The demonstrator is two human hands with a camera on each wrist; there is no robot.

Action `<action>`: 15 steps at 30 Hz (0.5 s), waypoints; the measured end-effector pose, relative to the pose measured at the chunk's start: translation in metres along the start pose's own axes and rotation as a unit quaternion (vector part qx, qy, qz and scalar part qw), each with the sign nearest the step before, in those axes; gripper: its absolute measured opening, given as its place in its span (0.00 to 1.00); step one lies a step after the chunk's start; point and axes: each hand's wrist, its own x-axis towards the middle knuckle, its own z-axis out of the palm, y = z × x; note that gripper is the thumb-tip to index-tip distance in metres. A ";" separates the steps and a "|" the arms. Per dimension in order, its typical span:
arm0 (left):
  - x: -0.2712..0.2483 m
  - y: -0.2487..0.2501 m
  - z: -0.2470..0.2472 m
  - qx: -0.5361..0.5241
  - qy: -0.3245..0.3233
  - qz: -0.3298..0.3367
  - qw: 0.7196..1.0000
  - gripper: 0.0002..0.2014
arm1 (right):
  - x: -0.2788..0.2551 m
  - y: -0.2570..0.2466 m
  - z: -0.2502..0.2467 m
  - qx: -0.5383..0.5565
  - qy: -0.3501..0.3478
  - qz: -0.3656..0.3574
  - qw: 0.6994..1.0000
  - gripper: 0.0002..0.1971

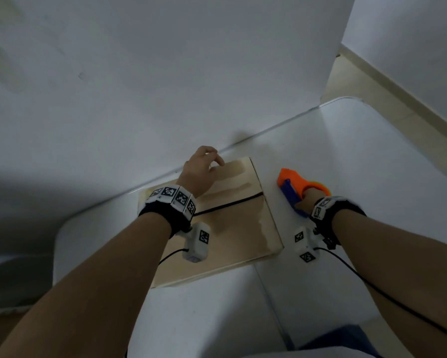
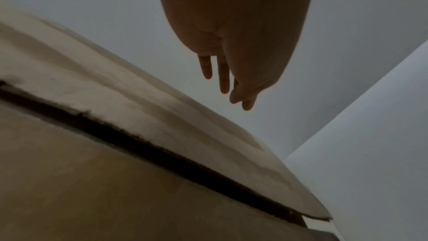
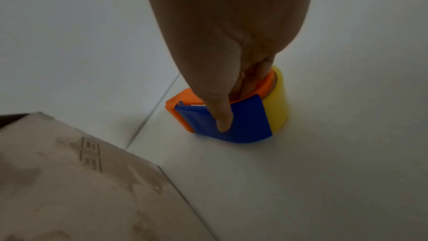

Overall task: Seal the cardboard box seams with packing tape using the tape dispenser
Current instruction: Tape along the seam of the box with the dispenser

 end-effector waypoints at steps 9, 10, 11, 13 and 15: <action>-0.003 0.008 -0.015 -0.094 0.042 -0.053 0.993 0.11 | -0.002 -0.052 -0.068 0.248 0.163 -0.102 0.949 0.21; -0.007 0.005 -0.020 -0.083 0.041 -0.048 0.995 0.11 | -0.009 -0.064 -0.076 0.303 0.173 -0.131 0.928 0.20; -0.012 0.001 -0.025 -0.071 0.038 -0.044 0.996 0.11 | -0.016 -0.075 -0.082 0.358 0.167 -0.155 0.906 0.22; -0.026 -0.009 -0.034 -0.034 0.024 -0.038 0.998 0.11 | -0.035 -0.103 -0.089 0.453 0.135 -0.195 0.859 0.26; -0.041 -0.023 -0.039 0.012 0.003 -0.034 0.999 0.12 | -0.061 -0.132 -0.087 0.475 0.091 -0.231 0.844 0.20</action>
